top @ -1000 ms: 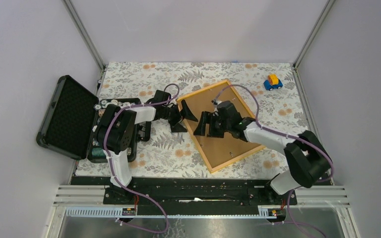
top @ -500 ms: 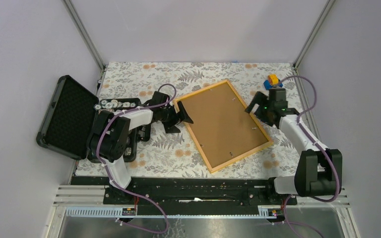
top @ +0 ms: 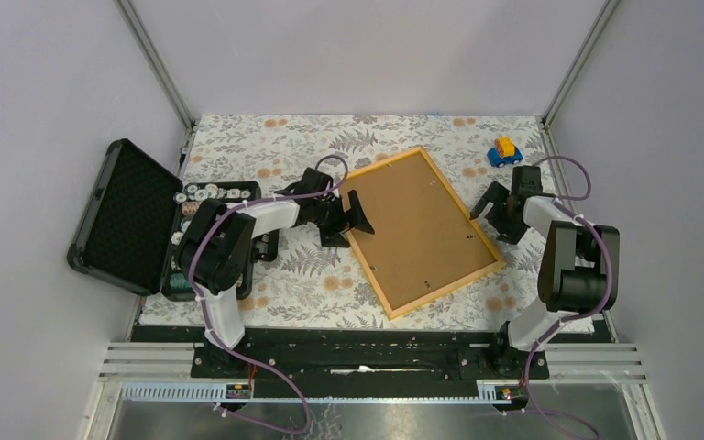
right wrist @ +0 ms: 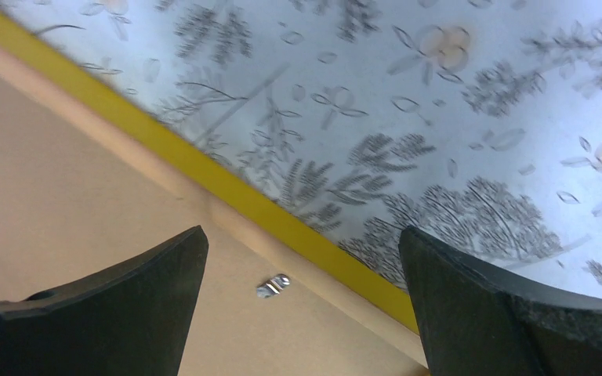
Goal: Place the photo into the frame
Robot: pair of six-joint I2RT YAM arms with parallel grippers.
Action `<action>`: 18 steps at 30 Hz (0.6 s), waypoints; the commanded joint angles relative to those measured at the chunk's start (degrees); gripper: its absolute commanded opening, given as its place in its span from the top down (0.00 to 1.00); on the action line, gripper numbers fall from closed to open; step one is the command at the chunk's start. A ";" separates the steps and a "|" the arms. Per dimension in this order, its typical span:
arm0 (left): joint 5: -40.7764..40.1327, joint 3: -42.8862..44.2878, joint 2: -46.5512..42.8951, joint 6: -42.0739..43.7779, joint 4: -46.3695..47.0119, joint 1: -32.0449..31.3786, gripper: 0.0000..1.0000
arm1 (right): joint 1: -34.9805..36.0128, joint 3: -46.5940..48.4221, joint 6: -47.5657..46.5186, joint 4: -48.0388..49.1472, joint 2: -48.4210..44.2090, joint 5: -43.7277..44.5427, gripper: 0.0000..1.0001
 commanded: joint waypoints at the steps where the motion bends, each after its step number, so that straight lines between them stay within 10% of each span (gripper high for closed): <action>1: -2.86 3.59 4.11 3.68 -1.37 0.27 0.01 | -0.25 -2.74 -1.06 2.78 0.25 -4.58 0.00; 18: -7.71 33.37 22.93 7.64 -16.65 2.77 0.01 | 0.37 -36.62 10.82 18.28 -26.14 -26.60 0.00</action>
